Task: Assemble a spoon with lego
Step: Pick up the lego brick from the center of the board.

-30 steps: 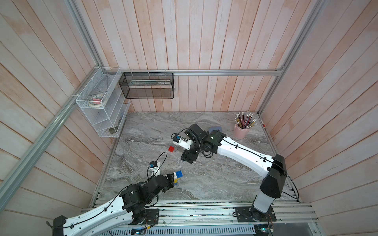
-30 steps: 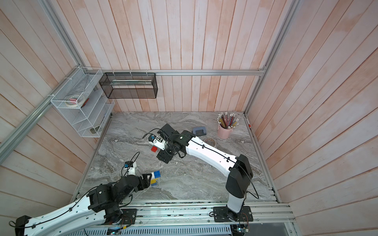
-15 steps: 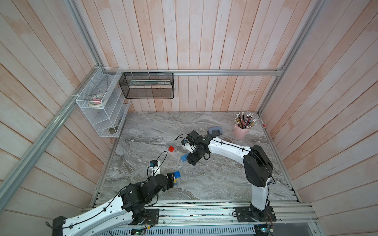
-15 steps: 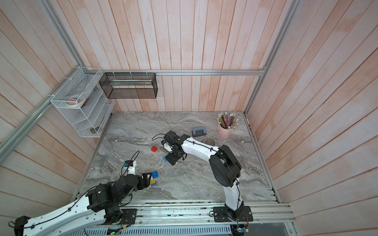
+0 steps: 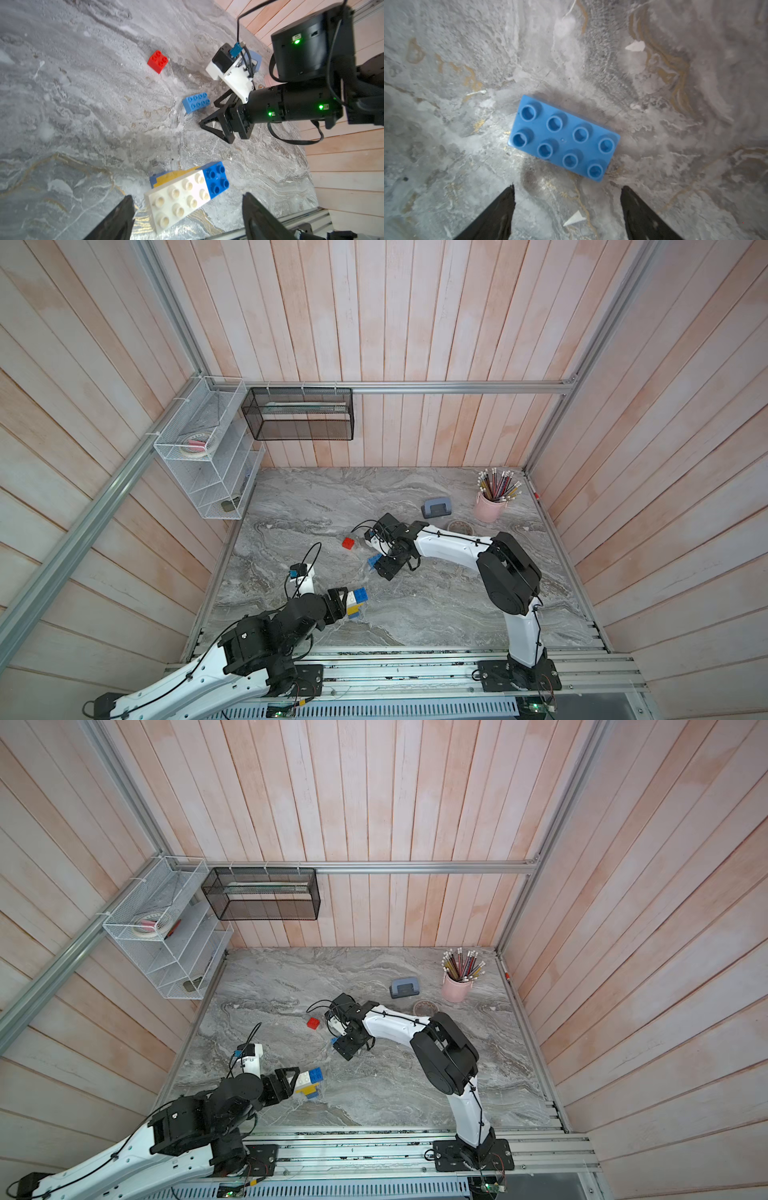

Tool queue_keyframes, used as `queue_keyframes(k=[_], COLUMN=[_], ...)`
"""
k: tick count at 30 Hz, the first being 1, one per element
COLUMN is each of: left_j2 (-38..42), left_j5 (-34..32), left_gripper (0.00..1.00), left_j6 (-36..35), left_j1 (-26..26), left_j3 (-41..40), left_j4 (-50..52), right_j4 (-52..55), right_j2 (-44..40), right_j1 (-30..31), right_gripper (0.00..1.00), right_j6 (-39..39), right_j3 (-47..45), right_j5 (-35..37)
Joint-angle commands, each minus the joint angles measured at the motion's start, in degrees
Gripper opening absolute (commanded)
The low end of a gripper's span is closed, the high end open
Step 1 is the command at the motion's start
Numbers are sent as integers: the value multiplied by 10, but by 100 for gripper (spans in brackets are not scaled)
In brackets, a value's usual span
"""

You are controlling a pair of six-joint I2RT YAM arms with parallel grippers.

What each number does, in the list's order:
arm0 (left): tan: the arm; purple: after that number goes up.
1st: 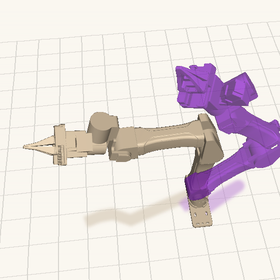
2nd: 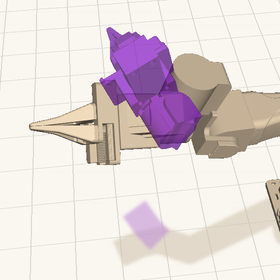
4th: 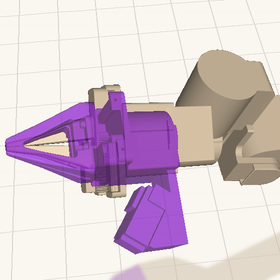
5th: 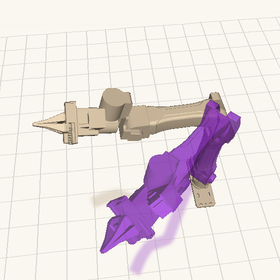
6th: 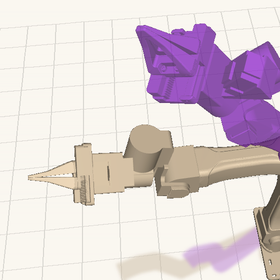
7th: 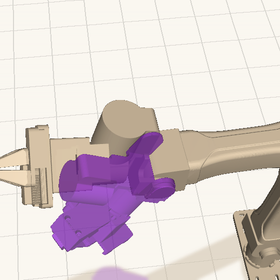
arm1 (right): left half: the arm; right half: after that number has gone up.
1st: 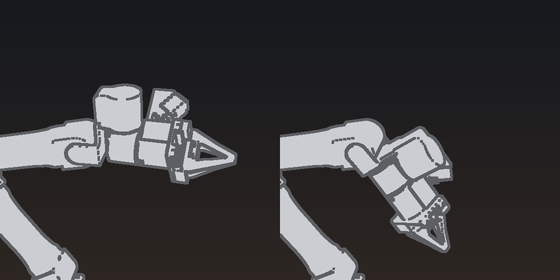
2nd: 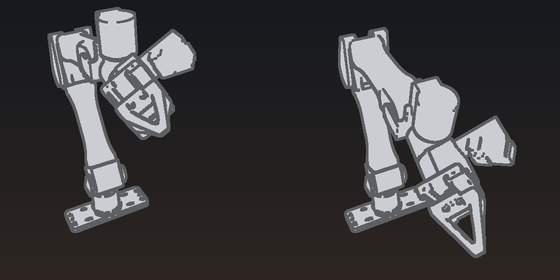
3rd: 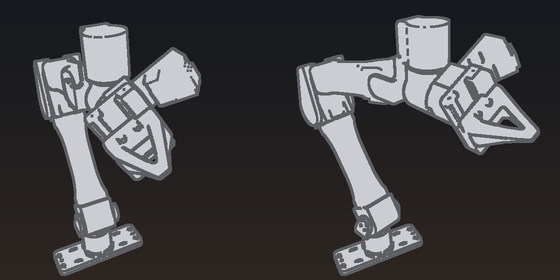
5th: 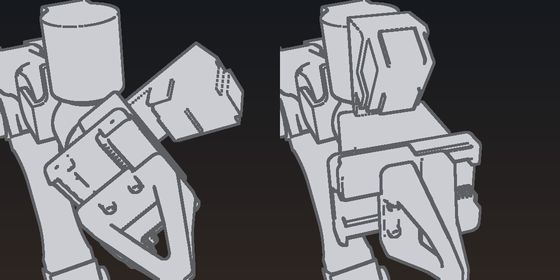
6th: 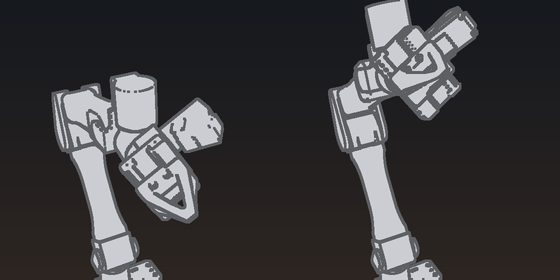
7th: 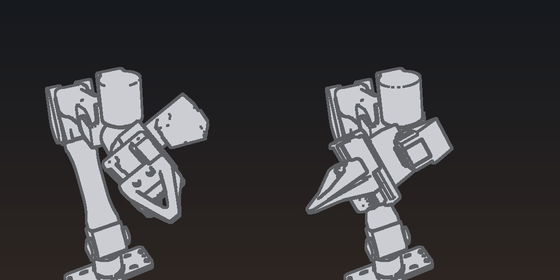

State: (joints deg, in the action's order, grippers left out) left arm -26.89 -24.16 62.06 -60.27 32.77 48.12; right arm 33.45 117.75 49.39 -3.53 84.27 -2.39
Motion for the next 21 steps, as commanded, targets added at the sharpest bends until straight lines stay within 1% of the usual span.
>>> queue_keyframes(k=[1,4,10,15,18,21], left_j2=[24,31,-7,15,28,26], left_j5=[24,17,15,8,7,7], left_gripper=[82,82,82,81,81,81], left_j6=[55,77,85,106,108,109], left_j1=[-18,-33,-39,-46,-46,-46], left_j3=[11,7,9,2,-1,0], left_j4=[67,81,84,104,105,106], right_j4=[-21,-23,-20,-17,-9,0], right_j2=[15,27,52,69,78,80], right_j1=[4,5,-3,-13,-17,-19], right_gripper=[82,82,83,82,77,66], right_j6=[-15,-23,-42,-58,-65,-72], right_j3=[13,30,73,102,123,130], right_j5=[12,24,55,57,52,40])
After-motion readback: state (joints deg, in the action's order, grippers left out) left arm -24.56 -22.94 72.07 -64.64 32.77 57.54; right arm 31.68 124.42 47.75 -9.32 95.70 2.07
